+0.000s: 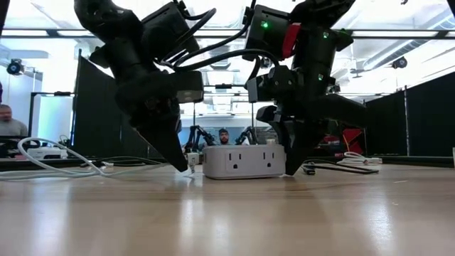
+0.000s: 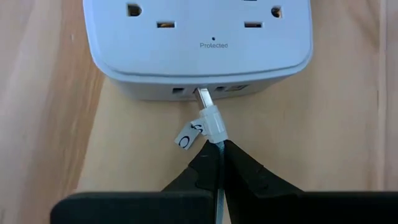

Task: Plug in charger cables
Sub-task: Insert the left white charger cable into the white outlet

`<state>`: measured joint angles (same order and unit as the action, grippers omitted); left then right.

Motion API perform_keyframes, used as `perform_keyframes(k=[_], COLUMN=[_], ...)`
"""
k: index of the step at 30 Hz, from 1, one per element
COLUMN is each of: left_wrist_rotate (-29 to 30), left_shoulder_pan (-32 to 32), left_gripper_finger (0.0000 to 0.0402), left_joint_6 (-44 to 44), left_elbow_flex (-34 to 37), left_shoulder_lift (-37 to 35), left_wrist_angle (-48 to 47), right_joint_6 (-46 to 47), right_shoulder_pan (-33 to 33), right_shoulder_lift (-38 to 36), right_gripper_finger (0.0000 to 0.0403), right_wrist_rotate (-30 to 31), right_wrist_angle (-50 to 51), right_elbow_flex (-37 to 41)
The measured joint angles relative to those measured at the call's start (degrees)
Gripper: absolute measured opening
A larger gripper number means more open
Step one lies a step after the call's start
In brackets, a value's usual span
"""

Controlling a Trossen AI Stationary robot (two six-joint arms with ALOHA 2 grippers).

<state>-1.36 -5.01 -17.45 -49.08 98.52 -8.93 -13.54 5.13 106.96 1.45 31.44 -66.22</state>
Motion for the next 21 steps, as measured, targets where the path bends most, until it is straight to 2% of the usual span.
perform_keyframes(k=[11, 21], left_wrist_rotate=[1.44, 2.17], left_shoulder_pan=[0.83, 1.11], left_gripper_finger=[0.0, 0.0], left_joint_6=[8.93, 12.71], left_elbow_flex=[0.0, 0.03], left_shoulder_lift=[0.0, -0.02], left_wrist_angle=[0.42, 1.61], right_joint_6=[-1.27, -1.03], right_shoulder_pan=[0.27, 0.26], right_shoulder_lift=[0.0, 0.0], right_gripper_finger=[0.0035, 0.0035], right_wrist_rotate=[-0.42, -0.42], right_wrist_angle=[-0.15, -0.02], right_elbow_flex=[0.0, 0.04])
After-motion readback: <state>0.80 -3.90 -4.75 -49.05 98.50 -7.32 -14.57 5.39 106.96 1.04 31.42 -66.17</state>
